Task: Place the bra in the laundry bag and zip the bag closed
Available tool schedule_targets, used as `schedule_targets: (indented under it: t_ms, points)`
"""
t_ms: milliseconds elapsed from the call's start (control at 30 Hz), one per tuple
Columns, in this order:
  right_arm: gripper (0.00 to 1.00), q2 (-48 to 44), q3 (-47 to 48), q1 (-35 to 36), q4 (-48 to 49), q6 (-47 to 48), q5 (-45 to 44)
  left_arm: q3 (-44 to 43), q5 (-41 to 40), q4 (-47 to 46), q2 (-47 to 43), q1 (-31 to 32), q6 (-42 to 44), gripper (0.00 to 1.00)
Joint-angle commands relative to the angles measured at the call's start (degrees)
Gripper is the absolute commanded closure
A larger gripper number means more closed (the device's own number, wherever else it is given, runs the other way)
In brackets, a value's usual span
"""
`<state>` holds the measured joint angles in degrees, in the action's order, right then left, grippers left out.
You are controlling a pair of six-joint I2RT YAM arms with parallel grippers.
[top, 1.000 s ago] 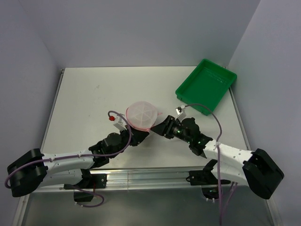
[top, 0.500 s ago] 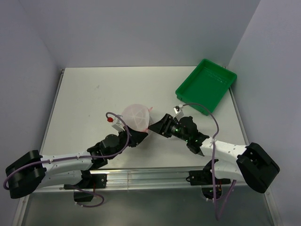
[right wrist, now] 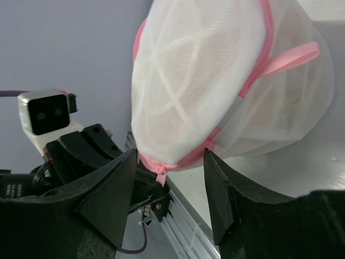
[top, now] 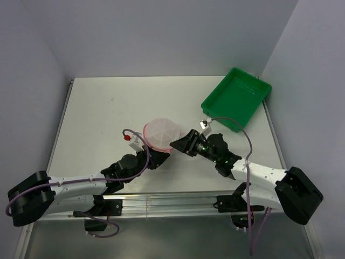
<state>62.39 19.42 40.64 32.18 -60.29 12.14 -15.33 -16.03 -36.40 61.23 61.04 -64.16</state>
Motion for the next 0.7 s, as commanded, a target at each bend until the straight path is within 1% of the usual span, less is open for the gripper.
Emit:
schedule_targets:
  t_ms: [0,67,200,233,267,300,333,433,467,533,567,633,667]
  points:
    - [0.40,2.64,3.17,0.40,1.73,-0.44,0.51,-1.37,0.65,-2.10,-0.76,-0.04,0.44,1.00]
    - [0.40,3.35,3.17,0.40,2.27,-0.79,0.60,-1.10,0.39,-1.92,-1.11,-0.04,0.53,1.00]
    - [0.47,4.40,3.87,0.40,2.00,-0.53,0.08,-0.93,0.56,-2.09,-0.85,-0.04,0.53,1.00]
    - [0.50,4.58,4.05,0.40,1.92,-0.35,-0.01,-1.01,0.82,-2.18,-0.76,-0.04,0.53,1.00]
    - [0.58,4.84,4.39,0.40,1.05,-0.18,-0.19,-1.02,0.91,-2.18,-0.59,-0.04,0.62,1.00]
    - [0.63,5.45,4.92,0.40,0.86,0.26,-0.45,-1.10,1.00,-2.09,-0.50,-0.04,0.70,1.00]
    - [0.64,5.72,5.10,0.40,0.69,0.26,-0.54,-1.10,1.09,-2.09,-0.50,-0.04,0.70,1.00]
    - [0.49,6.69,6.24,0.40,-0.80,0.88,0.07,-1.10,0.65,-1.48,-1.29,-0.04,1.14,1.00]
    - [0.43,6.78,6.16,0.40,-0.89,0.88,0.08,-0.93,0.22,-1.13,-1.81,-0.04,1.23,1.00]
    - [0.42,6.87,5.89,0.40,-0.20,0.79,0.25,-0.93,-0.05,-0.86,-2.34,-0.04,1.67,1.00]
    - [0.53,6.87,5.89,0.40,0.16,0.79,0.34,-1.01,-0.05,-0.43,-2.35,-0.04,1.84,1.00]
    - [0.71,6.87,5.72,0.40,0.51,0.61,-0.01,-1.10,-0.05,-0.16,-2.35,-0.04,2.02,1.00]
    - [0.89,6.87,5.72,0.40,0.42,0.61,-0.36,-1.02,-0.05,-0.07,-2.43,-0.04,2.02,1.00]
